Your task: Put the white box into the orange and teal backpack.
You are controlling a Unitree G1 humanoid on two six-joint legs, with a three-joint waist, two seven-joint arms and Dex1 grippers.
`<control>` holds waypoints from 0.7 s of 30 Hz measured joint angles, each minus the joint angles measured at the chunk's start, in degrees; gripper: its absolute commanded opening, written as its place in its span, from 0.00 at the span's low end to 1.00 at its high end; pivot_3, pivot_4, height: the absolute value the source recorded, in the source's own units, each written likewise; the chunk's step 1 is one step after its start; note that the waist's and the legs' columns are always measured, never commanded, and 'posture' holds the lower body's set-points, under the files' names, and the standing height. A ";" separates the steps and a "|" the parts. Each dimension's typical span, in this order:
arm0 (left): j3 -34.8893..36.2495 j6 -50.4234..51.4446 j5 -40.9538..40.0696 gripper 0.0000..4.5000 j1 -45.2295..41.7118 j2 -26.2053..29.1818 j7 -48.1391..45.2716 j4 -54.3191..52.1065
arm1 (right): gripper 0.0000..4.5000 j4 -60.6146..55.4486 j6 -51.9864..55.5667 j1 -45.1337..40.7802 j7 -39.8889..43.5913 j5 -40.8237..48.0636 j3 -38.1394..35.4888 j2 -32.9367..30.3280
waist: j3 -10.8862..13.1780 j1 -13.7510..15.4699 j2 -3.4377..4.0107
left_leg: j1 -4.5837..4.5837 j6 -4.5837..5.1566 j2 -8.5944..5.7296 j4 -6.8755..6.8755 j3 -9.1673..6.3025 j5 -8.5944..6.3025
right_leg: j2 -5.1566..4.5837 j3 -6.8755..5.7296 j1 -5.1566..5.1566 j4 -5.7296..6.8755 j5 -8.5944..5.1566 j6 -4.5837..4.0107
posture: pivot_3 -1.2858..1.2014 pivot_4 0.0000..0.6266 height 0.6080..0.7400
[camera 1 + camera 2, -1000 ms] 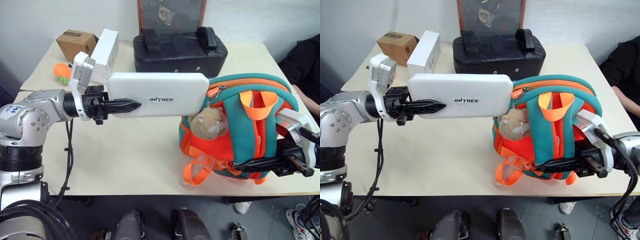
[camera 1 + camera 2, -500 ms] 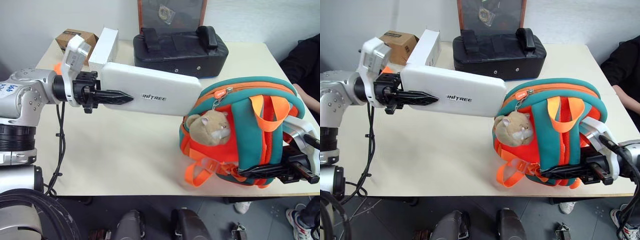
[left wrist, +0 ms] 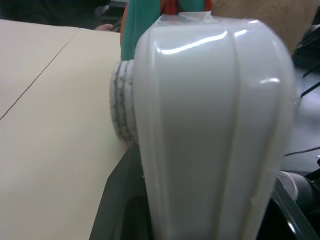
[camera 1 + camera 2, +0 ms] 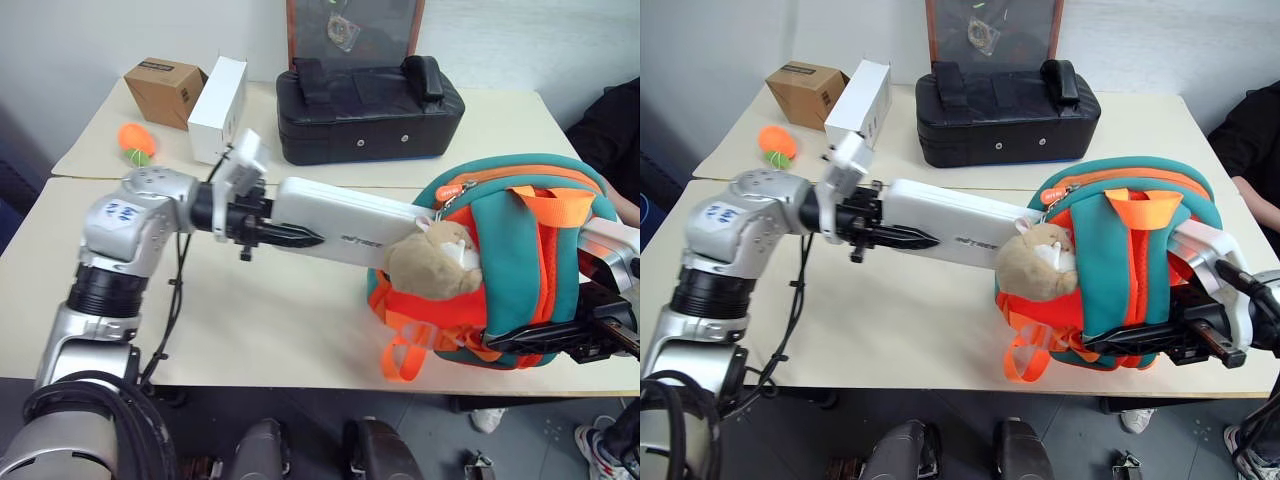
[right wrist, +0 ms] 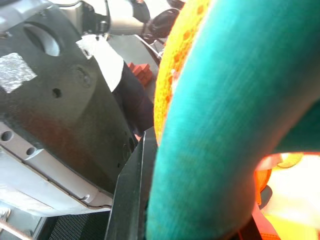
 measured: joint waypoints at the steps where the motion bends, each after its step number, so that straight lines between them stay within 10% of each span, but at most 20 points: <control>1: -0.80 -0.34 0.84 0.29 -1.07 -2.14 0.71 0.86 | 0.01 -0.16 0.00 -0.58 0.00 0.27 0.01 0.00 | 0.00 -0.01 0.00 | -0.02 0.02 0.00 0.02 0.00 -0.01 | 0.00 0.00 -0.01 0.00 0.01 0.01 | 0.52 0.24 1.00; 10: -6.67 -6.04 10.62 0.29 -7.34 -24.07 13.36 13.27 | 0.01 -1.58 -1.65 -4.40 -1.32 -0.33 3.70 4.40 | 0.00 -0.06 0.00 | -0.23 0.05 -0.02 0.19 -0.05 -0.04 | 0.01 -0.01 -0.14 0.00 0.04 0.08 | 0.52 0.24 1.00; 12: -6.95 -5.86 11.45 0.44 -7.38 -26.94 15.47 14.67 | 0.01 -1.51 -1.72 -4.99 -2.13 -0.70 4.06 4.88 | 0.00 -0.25 0.00 | -0.25 0.06 0.00 0.19 -0.04 -0.04 | 0.01 0.00 -0.18 0.00 0.05 0.09 | 0.52 0.24 1.00; 21: 0.47 2.37 5.84 0.89 -3.63 -16.09 12.34 2.80 | 0.01 0.82 -2.83 -5.87 -6.43 -4.19 5.25 8.44 | 0.00 -1.69 0.07 | -0.18 -0.19 0.10 0.01 -0.11 0.11 | 0.09 -0.04 -0.25 0.17 0.01 0.02 | 0.52 0.24 1.00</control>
